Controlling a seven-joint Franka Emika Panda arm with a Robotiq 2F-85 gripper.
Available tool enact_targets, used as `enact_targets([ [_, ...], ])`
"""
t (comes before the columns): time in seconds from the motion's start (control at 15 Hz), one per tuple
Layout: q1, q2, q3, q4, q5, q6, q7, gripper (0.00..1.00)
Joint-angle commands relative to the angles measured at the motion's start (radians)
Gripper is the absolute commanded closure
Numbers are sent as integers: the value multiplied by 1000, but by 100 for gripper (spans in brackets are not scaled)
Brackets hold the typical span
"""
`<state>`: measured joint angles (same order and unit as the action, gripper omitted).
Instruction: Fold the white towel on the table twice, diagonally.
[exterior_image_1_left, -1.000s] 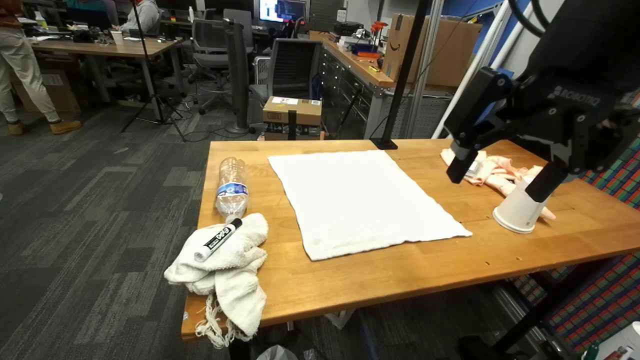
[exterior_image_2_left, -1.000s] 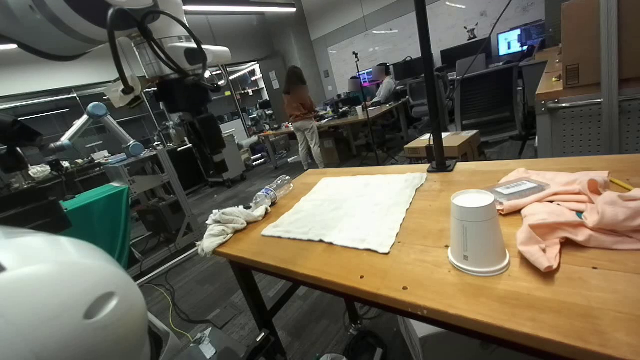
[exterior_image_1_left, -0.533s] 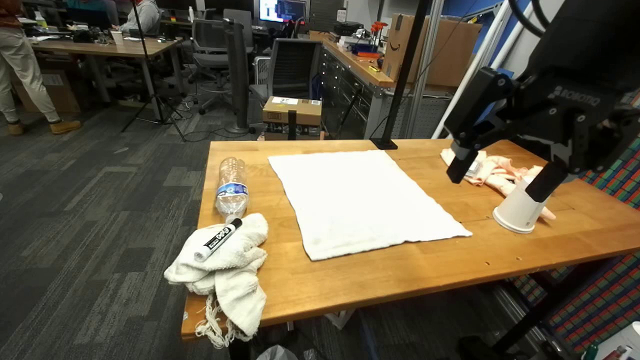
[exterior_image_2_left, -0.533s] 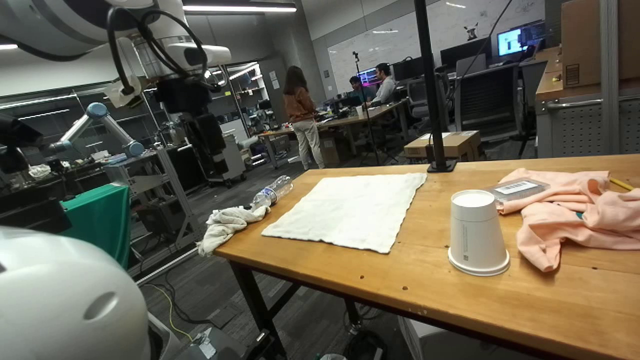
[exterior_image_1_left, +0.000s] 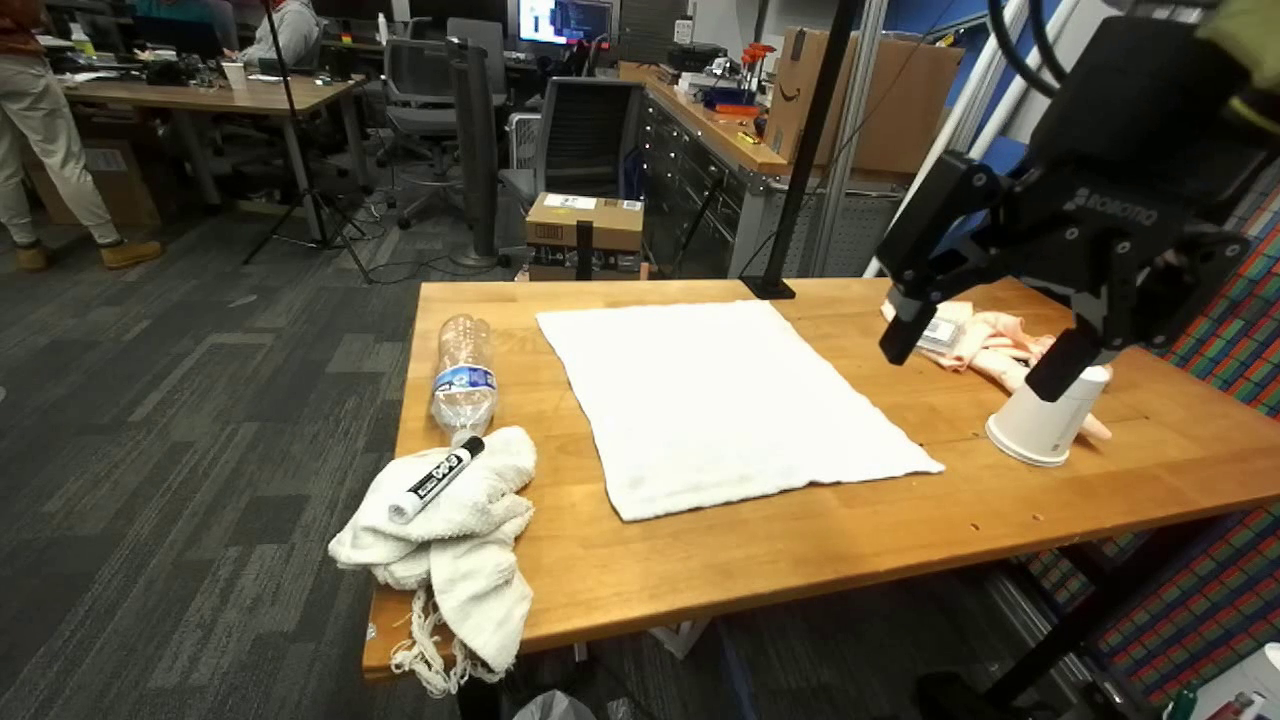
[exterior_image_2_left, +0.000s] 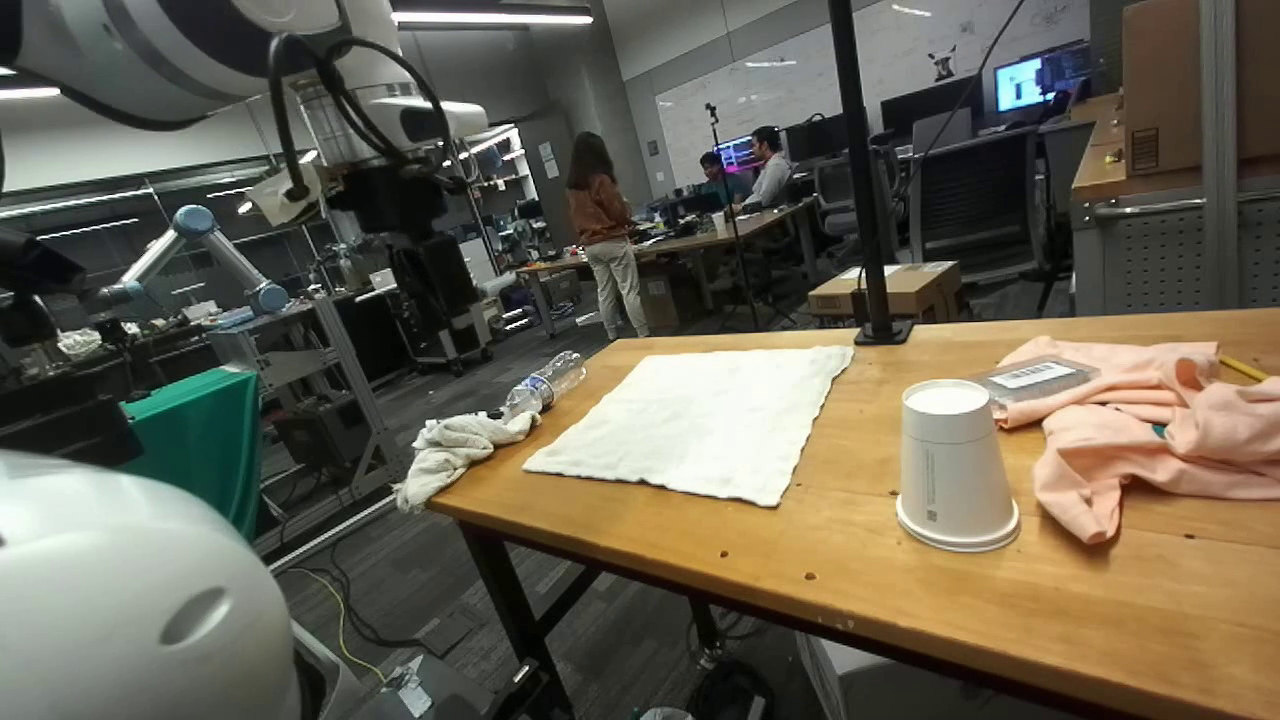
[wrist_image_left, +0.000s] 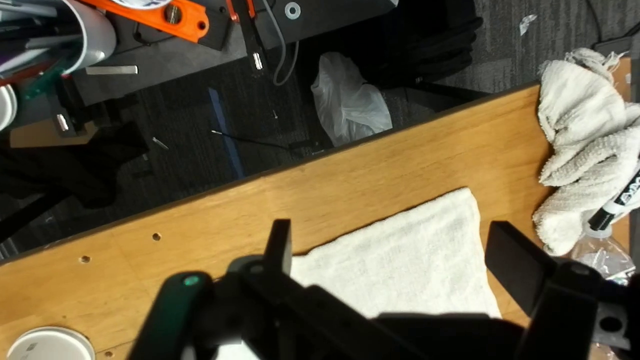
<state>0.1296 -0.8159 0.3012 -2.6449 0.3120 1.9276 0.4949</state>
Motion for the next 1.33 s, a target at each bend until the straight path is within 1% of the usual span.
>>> enact_targets([
  [0.0,-22,61,-39,-15,2,132,-75,0],
  [0.33,-54,157,-107,-40,-14,323,-149,0],
  [0.67,-94,244,-147,-57,-87,511,-208,0],
  [0.8,-107,281,-159,-59,-126,559,-227,0],
  [1.27,-159,410,-175,-54,-220,661,-205,0],
])
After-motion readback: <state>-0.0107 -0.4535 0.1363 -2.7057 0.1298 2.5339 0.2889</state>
